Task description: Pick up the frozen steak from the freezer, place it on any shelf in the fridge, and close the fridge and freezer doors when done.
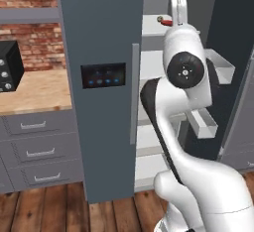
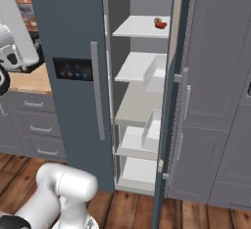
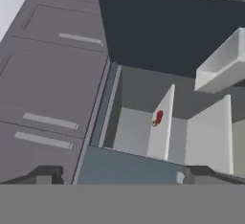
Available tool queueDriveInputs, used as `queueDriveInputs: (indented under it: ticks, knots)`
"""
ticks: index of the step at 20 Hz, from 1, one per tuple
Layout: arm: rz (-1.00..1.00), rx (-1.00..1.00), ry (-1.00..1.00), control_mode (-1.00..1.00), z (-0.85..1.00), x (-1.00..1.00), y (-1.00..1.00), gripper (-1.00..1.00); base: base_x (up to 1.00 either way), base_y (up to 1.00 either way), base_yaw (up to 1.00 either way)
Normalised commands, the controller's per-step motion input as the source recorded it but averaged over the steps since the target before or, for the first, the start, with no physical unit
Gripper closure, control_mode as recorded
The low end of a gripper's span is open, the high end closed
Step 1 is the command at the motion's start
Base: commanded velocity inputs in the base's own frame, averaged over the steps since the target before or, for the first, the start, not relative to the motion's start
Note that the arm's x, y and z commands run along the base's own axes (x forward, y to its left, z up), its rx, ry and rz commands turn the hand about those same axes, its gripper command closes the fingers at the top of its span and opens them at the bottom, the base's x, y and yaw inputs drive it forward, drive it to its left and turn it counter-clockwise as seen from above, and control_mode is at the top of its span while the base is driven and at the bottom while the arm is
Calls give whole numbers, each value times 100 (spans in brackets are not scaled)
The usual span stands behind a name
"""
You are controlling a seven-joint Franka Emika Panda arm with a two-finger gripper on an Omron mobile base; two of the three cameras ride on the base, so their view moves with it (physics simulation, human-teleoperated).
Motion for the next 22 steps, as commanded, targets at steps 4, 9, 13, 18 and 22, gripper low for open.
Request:
queueDriveInputs:
  ticks: [4,9,13,18,22]
  knots:
    - [-12,4,1,-100,-13,-71,-11,-100,0,0,0]
    - [-2,16,6,-100,-49,-100,-84,-100,0,0,0]
    - [0,35,10,-100,-57,-100,-100,-100,0,0,0]
    - [11,34,3,-100,-31,-100,-100,-100,0,0,0]
    - [21,34,0,-100,-15,-100,-100,-100,0,0,0]
